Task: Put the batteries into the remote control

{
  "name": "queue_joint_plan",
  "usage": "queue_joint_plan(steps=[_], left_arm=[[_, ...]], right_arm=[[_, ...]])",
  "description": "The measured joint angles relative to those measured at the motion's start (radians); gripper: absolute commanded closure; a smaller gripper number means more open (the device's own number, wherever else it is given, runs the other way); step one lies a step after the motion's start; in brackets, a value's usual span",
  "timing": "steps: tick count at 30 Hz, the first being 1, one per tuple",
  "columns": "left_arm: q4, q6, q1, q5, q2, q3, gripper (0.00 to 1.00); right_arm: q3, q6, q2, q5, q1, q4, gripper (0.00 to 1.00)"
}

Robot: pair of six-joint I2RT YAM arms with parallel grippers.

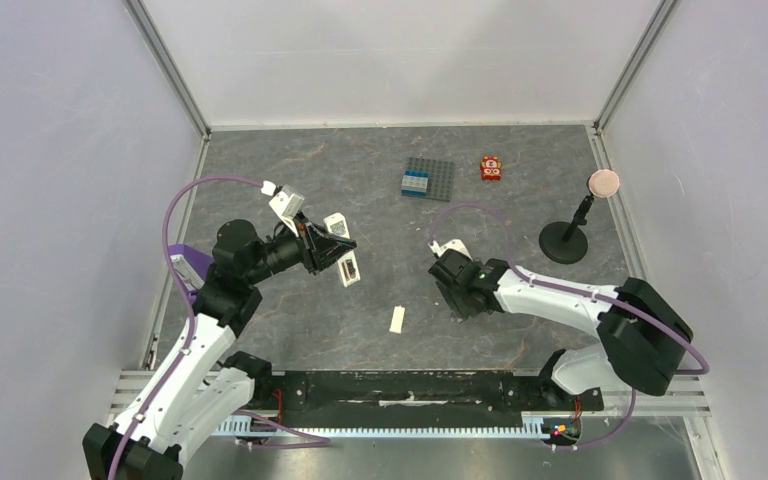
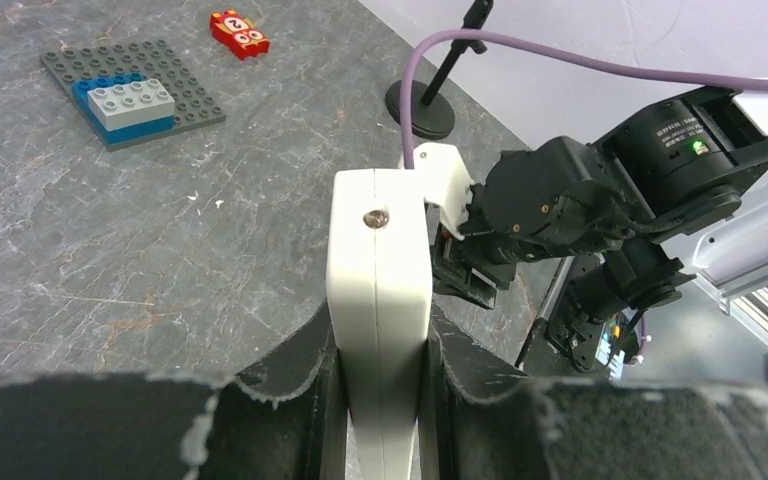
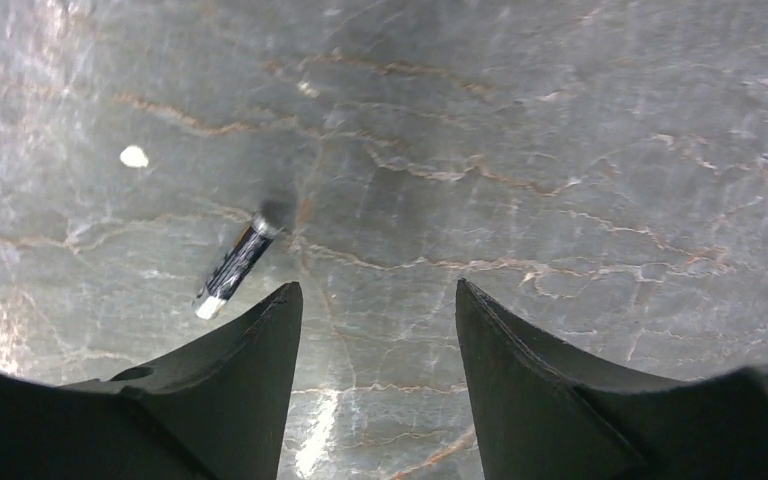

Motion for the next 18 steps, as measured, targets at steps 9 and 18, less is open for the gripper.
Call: queue_joint_plan(steps=[9,18], left_arm=[[-0.006,0.001,0.0,-0.002,-0.003,0.0,0.98],[-0.014,0.002,0.0,-0.012,-0.003,0.0,0.98]], right_arm=[[0.0,-0.041,0.02,-0.15,0.019,0.019,0.38],[0.0,-0.014,0.061,-0.164,0.019,0.098,0.38]])
